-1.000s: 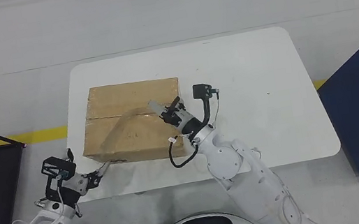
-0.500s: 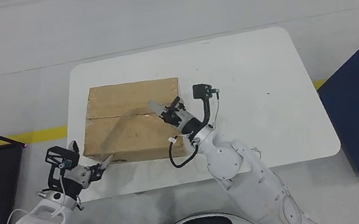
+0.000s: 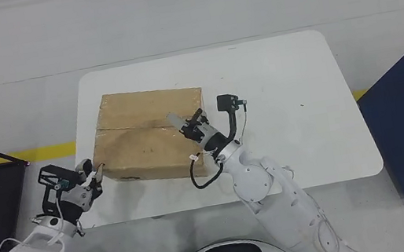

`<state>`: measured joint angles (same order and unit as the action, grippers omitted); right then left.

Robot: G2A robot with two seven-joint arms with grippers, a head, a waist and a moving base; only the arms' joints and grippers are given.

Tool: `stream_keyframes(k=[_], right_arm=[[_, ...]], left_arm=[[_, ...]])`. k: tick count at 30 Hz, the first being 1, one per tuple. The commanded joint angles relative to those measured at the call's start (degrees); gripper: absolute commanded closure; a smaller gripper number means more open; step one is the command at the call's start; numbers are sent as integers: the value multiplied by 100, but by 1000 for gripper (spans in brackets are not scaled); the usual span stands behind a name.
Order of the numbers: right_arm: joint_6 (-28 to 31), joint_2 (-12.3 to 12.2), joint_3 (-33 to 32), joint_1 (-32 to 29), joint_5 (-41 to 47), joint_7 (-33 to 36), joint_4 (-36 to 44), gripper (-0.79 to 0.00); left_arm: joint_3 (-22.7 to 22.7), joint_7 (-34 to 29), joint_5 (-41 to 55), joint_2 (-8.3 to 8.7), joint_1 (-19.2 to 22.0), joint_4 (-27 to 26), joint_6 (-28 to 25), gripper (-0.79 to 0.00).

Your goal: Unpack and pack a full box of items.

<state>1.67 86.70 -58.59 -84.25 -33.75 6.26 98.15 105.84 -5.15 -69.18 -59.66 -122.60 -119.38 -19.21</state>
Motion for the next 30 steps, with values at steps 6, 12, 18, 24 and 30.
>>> stream_keyframes(k=[6, 12, 18, 24, 30], right_arm=[[0, 0, 0, 0, 0, 0, 0, -785], [0, 0, 0, 0, 0, 0, 0, -785], [0, 0, 0, 0, 0, 0, 0, -785], [0, 0, 0, 0, 0, 0, 0, -785], [0, 0, 0, 0, 0, 0, 0, -785]], left_arm=[[262, 89, 105, -25, -103, -93, -7, -86], [592, -91, 190, -15, 187, 3, -32, 0], [680, -394, 507, 4, 698, 299, -169, 0], [636, -555, 1151, -4, 1158, 762, -197, 0], [659, -1090, 2228, 24, 1546, 1039, -705, 0]])
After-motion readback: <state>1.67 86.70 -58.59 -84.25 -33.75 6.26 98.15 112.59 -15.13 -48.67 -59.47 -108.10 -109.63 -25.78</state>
